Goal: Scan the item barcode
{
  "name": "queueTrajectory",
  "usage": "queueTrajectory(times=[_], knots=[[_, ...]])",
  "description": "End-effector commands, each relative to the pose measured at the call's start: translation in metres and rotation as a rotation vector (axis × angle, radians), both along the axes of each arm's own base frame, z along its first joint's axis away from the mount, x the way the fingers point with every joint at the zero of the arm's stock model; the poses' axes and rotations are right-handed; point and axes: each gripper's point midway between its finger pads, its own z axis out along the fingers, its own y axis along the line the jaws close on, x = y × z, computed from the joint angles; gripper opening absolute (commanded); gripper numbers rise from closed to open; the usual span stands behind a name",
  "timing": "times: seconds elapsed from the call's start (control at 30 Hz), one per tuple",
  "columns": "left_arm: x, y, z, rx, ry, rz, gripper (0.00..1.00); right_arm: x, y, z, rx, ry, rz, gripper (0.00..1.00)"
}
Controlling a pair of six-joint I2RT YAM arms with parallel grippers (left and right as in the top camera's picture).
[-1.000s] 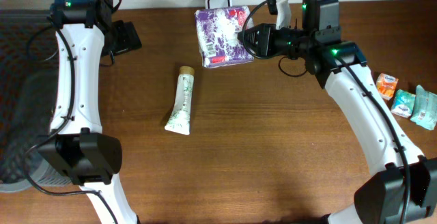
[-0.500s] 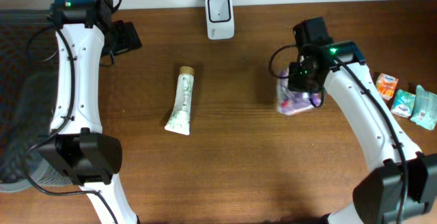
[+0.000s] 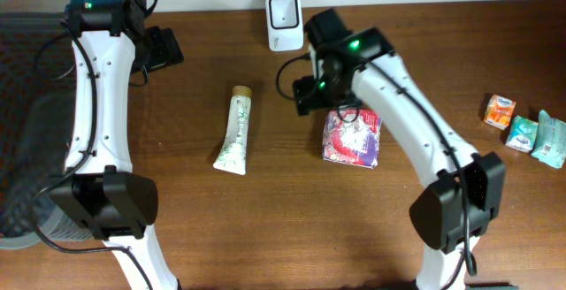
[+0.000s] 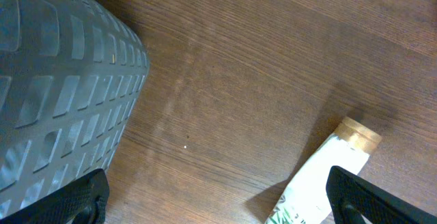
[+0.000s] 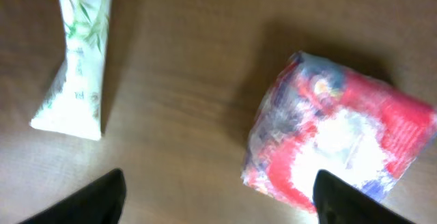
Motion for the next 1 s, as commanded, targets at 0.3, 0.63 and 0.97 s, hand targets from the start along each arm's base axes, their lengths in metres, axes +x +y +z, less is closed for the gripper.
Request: queueTrajectory(times=[0.3, 0.63, 0.97], knots=[[-0.002, 0.002, 0.012, -0.006, -0.032, 0.015, 0.99, -0.023, -0.140, -0.103, 0.433, 0.204, -0.130, 0.80], [-0.002, 0.002, 0.012, -0.006, -0.032, 0.015, 0.99, -0.017, -0.069, -0.137, 0.617, 0.131, -0.105, 0.04], [-0.002, 0.002, 0.012, -0.006, -0.032, 0.015, 0.99, 0.146, -0.034, 0.019, 0.735, -0.411, -0.206, 0.04]])
